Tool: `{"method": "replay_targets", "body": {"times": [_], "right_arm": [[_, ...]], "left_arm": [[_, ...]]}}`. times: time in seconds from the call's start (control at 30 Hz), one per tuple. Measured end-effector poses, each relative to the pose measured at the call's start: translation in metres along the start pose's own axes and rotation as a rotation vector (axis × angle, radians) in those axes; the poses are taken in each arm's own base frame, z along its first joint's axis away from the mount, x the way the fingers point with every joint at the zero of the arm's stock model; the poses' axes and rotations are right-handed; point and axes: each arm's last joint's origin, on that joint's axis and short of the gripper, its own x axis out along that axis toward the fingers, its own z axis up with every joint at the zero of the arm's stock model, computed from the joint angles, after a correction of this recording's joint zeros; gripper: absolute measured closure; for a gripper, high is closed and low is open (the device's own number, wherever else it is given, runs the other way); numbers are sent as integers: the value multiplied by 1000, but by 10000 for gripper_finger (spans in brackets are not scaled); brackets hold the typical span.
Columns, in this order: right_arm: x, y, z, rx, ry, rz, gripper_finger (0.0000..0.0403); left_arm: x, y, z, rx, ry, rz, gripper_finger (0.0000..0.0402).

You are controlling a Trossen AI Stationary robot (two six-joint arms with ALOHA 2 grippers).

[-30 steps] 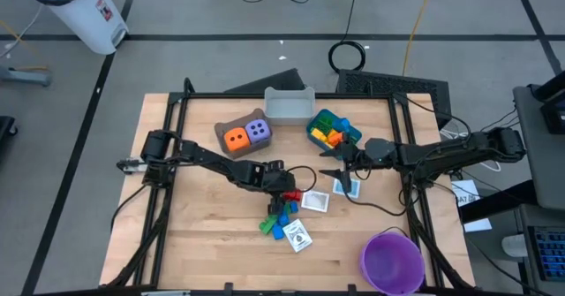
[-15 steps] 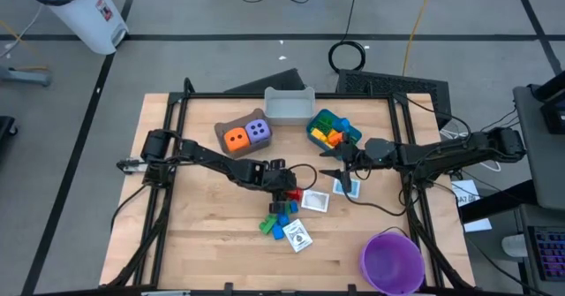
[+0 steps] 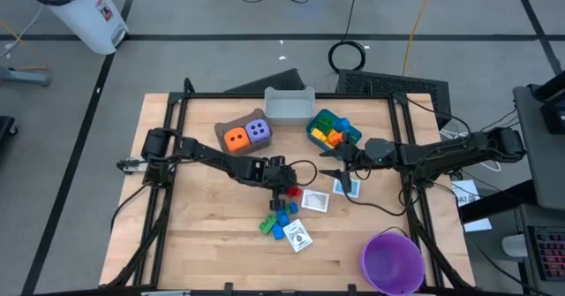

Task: Pick & Place Toys
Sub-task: Put the red 2 studs game piece into the blue bin

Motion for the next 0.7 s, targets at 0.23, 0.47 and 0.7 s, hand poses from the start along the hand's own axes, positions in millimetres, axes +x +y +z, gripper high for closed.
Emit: {"method": "replay_targets", "body": {"times": [0.23,0.47,0.7], "right_arm": [[0,0,0,0,4,-1,149],[0,0,-1,8,7,-5,149],[0,0,-1,11,6,-5,149]], "left_arm": [[0,2,0,13,2,39,369],[-18,7,5,34,-6,164,388],[-55,13,21,87,-91,393,375]]}}
